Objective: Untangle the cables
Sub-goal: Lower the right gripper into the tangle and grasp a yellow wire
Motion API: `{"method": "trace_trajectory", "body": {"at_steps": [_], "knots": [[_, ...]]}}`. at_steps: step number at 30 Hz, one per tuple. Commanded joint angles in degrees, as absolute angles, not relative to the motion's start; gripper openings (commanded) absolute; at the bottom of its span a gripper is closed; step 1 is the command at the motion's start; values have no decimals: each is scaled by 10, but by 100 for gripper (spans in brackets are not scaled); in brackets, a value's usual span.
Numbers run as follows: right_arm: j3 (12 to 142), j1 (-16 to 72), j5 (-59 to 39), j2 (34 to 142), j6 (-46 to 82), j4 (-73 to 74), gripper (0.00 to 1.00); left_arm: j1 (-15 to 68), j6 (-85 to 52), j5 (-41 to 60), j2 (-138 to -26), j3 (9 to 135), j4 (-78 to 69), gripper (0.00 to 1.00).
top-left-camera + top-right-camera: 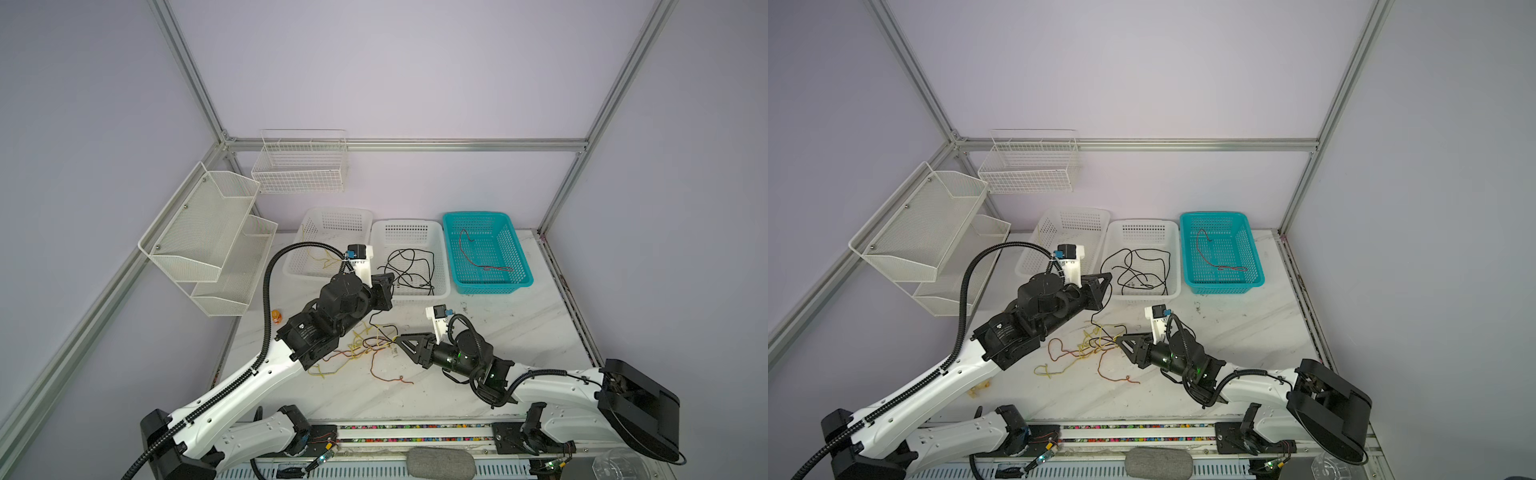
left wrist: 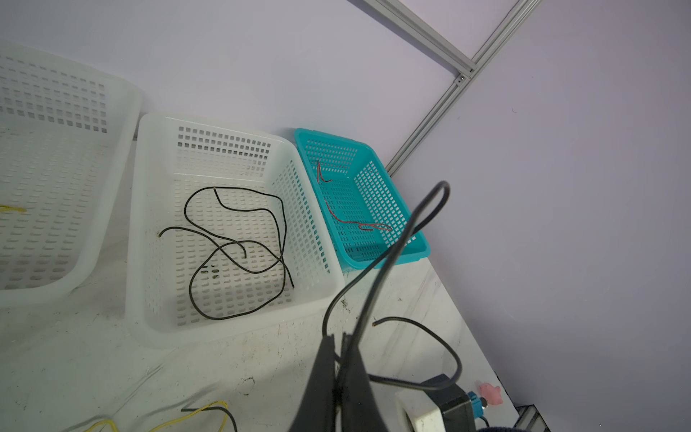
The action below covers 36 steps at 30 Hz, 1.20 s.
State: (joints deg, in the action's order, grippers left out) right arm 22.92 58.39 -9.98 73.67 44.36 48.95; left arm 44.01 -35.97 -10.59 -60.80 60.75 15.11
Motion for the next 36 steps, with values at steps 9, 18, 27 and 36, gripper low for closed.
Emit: {"method": "trace_trajectory", "body": {"at_steps": [9,18,27,36], "knots": [[237,595,-83,747,455,566,37,441,-364,-92,-596,635,111,0],[244,599,-86,761,441,576,36,441,-365,-89,-594,627,105,0],[253,602,-82,779,447,600,36,442,-370,-80,-590,621,105,0],[247,602,-87,804,429,614,32,441,-365,-103,-562,614,108,0]]}}
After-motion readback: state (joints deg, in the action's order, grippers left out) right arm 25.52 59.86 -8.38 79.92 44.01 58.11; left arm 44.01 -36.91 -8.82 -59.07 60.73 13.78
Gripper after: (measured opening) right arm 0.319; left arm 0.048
